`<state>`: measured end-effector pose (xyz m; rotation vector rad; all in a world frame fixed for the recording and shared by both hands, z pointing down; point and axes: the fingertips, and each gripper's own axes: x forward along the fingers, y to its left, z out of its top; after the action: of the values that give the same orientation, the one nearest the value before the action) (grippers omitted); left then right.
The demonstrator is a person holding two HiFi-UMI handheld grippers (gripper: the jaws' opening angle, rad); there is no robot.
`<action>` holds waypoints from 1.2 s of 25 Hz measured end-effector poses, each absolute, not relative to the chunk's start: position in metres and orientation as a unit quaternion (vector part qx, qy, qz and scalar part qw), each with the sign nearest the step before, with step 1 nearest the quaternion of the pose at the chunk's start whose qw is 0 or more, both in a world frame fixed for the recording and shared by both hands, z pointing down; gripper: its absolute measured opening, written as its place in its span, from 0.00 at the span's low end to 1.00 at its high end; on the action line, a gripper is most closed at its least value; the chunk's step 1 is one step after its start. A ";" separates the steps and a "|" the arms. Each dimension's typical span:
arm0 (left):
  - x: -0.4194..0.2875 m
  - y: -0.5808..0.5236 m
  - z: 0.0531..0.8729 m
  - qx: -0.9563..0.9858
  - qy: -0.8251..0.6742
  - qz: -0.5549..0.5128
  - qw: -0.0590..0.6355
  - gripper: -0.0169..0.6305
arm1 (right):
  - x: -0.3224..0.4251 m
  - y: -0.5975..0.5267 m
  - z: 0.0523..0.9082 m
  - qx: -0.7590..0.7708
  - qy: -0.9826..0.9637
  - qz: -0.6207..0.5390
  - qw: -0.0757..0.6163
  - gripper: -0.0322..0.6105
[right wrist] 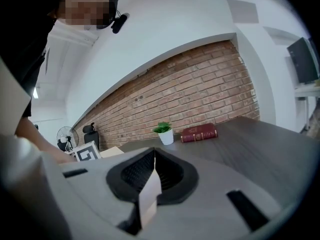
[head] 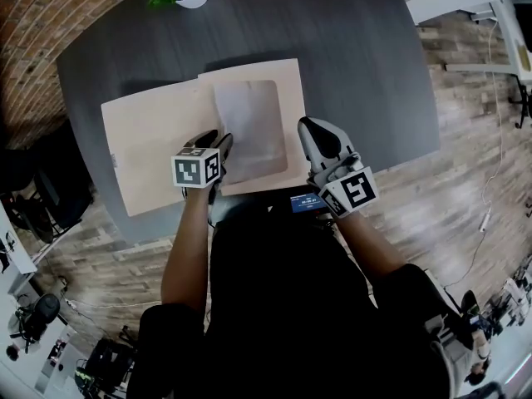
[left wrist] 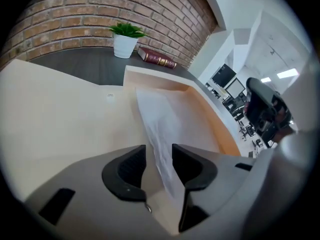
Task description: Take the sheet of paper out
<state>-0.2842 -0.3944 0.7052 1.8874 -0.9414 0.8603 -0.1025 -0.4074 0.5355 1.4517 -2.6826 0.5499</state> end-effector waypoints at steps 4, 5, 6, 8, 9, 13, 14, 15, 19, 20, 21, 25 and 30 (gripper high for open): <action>-0.289 -0.396 0.712 0.745 -0.386 0.369 0.399 0.20 | -0.103 -0.408 0.540 0.470 -0.864 0.178 0.025 0.06; -0.292 -0.397 0.713 0.743 -0.391 0.375 0.392 0.16 | -0.103 -0.407 0.542 0.469 -0.864 0.180 0.026 0.06; -0.294 -0.398 0.715 0.742 -0.395 0.381 0.385 0.13 | -0.104 -0.407 0.543 0.468 -0.864 0.181 0.027 0.06; -0.297 -0.399 0.717 0.738 -0.403 0.386 0.380 0.06 | -0.106 -0.406 0.544 0.465 -0.866 0.181 0.029 0.06; -0.297 -0.399 0.717 0.736 -0.405 0.386 0.381 0.05 | -0.108 -0.406 0.544 0.463 -0.867 0.180 0.029 0.06; -0.299 -0.399 0.715 0.734 -0.409 0.371 0.395 0.02 | -0.111 -0.409 0.541 0.458 -0.871 0.177 0.028 0.06; -0.300 -0.399 0.713 0.734 -0.410 0.365 0.399 0.02 | -0.112 -0.409 0.540 0.457 -0.871 0.176 0.027 0.06; -0.301 -0.399 0.710 0.734 -0.413 0.359 0.403 0.02 | -0.112 -0.410 0.539 0.457 -0.872 0.175 0.026 0.06; -0.315 -0.399 0.694 0.734 -0.421 0.341 0.408 0.02 | -0.113 -0.409 0.537 0.455 -0.873 0.173 0.025 0.06; -0.320 -0.398 0.690 0.734 -0.422 0.339 0.410 0.02 | -0.114 -0.409 0.537 0.454 -0.874 0.173 0.025 0.06; -0.324 -0.398 0.685 0.734 -0.423 0.336 0.411 0.02 | -0.116 -0.408 0.537 0.453 -0.875 0.172 0.025 0.06; -0.344 -0.399 0.665 0.733 -0.438 0.326 0.406 0.02 | -0.124 -0.408 0.532 0.444 -0.880 0.169 0.021 0.06; -0.377 -0.398 0.644 0.727 -0.464 0.312 0.398 0.02 | -0.138 -0.403 0.523 0.432 -0.886 0.165 0.010 0.06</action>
<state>-0.3769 -0.3984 0.6436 1.8410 -1.1760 0.7904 -0.1385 -0.4034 0.5226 1.3495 -2.7665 0.5160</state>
